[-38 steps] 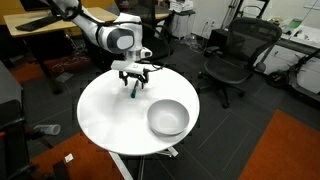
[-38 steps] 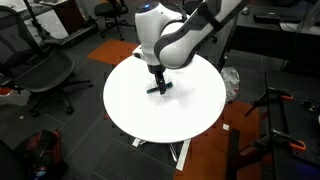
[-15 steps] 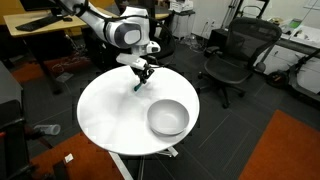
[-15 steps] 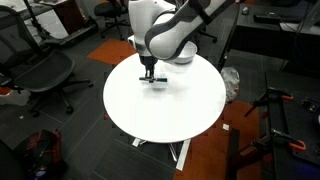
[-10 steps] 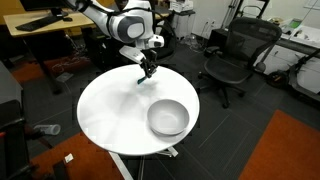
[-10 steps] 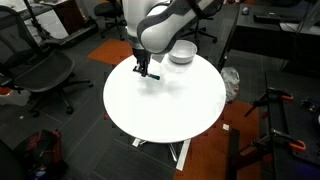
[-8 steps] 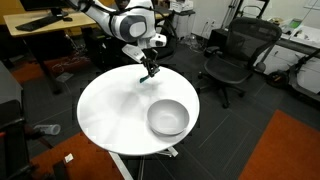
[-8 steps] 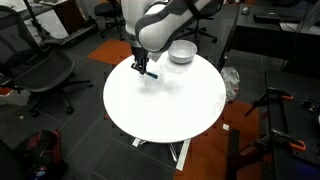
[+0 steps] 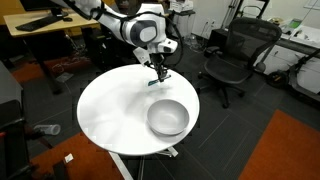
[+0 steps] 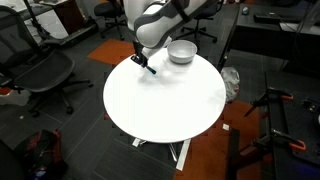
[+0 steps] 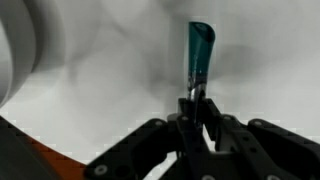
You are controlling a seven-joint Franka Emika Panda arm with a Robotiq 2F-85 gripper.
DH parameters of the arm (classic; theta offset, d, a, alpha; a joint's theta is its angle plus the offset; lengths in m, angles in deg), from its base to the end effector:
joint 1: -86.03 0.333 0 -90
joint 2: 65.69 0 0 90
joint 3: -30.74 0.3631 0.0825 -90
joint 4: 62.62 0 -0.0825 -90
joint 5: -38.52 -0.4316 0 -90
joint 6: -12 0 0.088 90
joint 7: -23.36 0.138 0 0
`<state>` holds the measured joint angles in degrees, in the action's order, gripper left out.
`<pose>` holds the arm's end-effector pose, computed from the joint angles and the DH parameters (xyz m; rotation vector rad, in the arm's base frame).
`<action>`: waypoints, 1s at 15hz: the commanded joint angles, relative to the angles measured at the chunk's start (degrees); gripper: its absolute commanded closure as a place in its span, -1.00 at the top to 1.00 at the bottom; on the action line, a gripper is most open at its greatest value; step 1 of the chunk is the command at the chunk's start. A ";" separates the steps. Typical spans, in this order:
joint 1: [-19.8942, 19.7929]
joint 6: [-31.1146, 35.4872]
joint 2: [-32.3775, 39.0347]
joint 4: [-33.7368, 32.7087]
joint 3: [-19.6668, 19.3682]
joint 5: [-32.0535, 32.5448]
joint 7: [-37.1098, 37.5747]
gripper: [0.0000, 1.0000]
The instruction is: Move the marker closer to the bowl
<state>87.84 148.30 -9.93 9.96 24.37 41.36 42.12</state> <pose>0.8421 -0.0451 0.1450 2.9876 -0.4800 0.2392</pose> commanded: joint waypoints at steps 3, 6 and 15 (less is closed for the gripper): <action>-1.21 -5.60 3.90 -7.09 -1.50 -2.70 4.49 -0.91; -1.87 -7.34 5.09 -8.80 -1.40 -3.64 5.96 -0.91; -1.44 -5.96 2.18 -6.09 -0.74 -3.69 5.67 0.77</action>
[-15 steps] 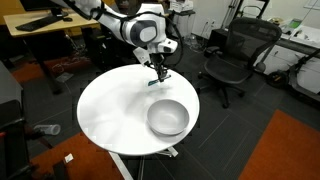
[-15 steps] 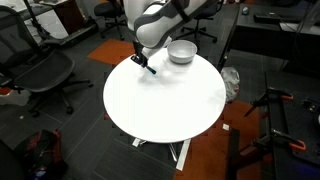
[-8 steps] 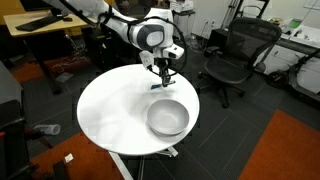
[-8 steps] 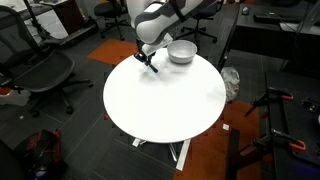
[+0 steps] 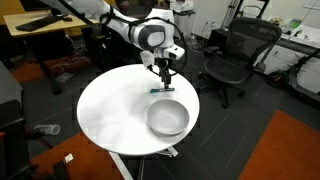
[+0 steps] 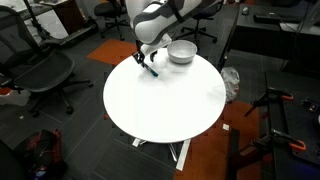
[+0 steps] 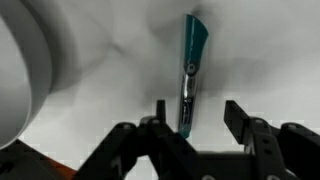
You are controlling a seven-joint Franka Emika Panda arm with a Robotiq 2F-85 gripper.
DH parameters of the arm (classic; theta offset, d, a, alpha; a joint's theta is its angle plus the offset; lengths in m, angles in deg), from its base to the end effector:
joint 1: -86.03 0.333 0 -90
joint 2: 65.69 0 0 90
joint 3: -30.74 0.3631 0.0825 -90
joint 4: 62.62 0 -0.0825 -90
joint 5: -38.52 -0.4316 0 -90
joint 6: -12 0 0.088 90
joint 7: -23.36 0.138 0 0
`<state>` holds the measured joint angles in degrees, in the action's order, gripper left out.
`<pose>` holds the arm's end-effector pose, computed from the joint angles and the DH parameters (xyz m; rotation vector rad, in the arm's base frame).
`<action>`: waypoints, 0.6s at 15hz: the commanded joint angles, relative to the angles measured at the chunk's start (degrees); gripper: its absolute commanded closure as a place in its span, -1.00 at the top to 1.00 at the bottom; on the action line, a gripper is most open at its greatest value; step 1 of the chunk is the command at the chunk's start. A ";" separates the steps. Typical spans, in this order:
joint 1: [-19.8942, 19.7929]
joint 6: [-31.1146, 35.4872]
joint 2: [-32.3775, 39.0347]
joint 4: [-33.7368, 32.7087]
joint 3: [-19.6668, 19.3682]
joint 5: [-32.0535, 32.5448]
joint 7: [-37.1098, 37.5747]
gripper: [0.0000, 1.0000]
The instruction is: Move the marker closer to the bowl
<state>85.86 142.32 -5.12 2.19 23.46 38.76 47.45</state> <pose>0.8534 -0.0788 0.1313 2.9543 -0.7207 0.1647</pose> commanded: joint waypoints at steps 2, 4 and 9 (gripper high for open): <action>0.68 -0.41 -5.13 3.81 0.74 -1.02 -0.97 0.98; 0.99 -0.08 -8.43 6.66 1.12 -0.93 -1.64 1.00; 1.34 -0.63 -19.12 16.38 2.42 -0.52 -6.09 1.00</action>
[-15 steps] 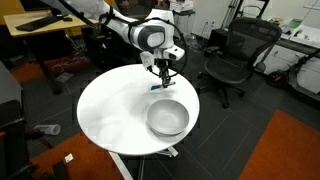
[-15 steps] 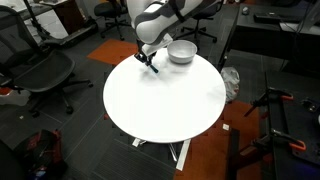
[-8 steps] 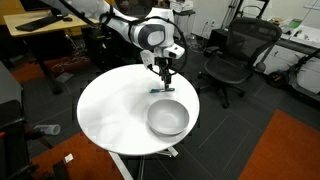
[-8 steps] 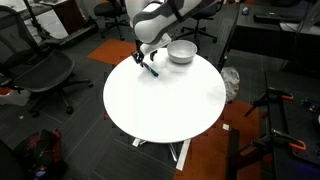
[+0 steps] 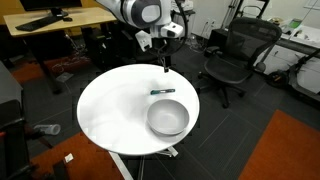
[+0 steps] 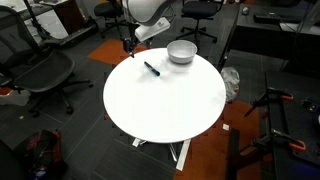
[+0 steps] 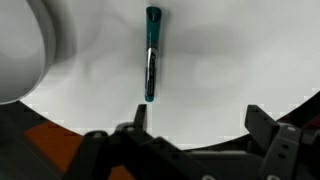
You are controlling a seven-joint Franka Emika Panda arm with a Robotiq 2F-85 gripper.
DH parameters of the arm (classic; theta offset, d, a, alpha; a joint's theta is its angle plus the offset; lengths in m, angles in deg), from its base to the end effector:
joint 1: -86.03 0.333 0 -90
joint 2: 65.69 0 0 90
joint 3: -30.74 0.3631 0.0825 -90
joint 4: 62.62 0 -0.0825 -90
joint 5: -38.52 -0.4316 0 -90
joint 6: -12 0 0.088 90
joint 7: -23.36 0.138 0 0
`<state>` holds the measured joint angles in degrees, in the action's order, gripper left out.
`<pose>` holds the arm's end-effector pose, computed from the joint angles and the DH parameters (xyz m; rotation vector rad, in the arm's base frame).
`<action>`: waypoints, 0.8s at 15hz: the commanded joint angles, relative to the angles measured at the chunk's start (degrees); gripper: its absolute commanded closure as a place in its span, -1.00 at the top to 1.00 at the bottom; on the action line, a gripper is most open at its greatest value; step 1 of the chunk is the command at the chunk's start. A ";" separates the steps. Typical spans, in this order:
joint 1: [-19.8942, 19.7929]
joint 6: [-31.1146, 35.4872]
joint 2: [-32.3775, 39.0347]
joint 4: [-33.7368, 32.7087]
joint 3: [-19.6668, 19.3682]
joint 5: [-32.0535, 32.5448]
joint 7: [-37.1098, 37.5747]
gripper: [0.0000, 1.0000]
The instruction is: Move the marker closer to the bowl
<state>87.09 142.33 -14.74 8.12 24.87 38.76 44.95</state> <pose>0.8512 -0.0485 0.2205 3.0090 -0.6326 0.2539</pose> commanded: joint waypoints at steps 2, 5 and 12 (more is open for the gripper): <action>0.14 -0.70 -14.74 15.48 1.39 -0.28 -5.64 1.00; 0.06 -2.40 -22.89 22.91 2.13 0.11 -9.52 1.00; 0.18 -9.90 -43.20 41.28 2.89 2.01 -12.56 1.00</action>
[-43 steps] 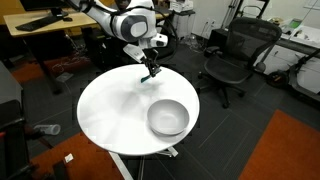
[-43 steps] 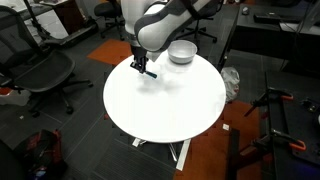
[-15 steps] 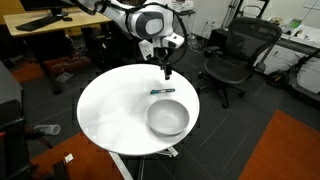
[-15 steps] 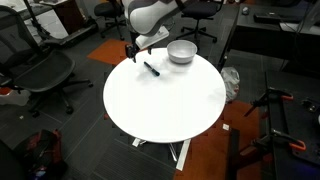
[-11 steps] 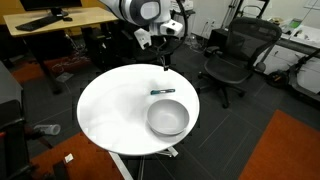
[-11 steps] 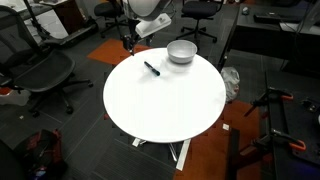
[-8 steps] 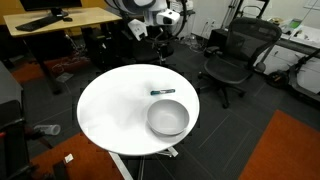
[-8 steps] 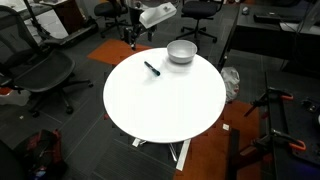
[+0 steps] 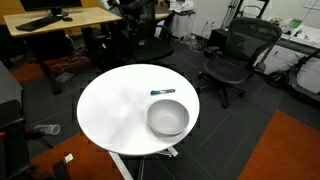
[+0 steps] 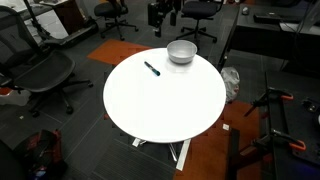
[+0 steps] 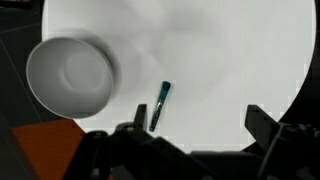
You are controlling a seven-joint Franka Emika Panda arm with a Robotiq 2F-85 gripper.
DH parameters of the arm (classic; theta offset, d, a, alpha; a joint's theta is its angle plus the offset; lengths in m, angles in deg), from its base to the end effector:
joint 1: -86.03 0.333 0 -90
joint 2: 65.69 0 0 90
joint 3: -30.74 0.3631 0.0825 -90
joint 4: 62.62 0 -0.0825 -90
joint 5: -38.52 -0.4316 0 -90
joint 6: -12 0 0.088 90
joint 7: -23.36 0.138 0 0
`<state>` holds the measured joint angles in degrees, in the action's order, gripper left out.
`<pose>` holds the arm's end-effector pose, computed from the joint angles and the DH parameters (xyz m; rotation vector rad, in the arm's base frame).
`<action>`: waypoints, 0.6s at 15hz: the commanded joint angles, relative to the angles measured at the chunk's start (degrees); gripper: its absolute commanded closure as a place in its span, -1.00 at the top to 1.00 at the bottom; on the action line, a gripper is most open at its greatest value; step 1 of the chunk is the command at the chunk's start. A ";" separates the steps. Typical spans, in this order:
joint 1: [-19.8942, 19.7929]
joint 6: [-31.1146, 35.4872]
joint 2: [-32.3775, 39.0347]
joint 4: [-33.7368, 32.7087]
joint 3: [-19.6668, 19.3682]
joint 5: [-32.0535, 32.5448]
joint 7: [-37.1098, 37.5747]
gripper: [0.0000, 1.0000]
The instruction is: Move the marker closer to the bowl
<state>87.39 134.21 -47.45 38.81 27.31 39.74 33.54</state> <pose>0.7015 -0.0239 0.3765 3.0916 -0.3093 0.0735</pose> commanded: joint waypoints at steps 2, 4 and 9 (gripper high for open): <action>-0.30 -2.99 -16.58 16.00 0.70 1.34 -1.22 1.00; -0.42 -2.63 -21.83 20.78 0.98 1.92 -1.54 1.00; -0.99 -2.70 -22.22 20.32 1.31 0.75 -2.14 1.00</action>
<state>87.32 131.61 -69.68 59.20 27.73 40.57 31.48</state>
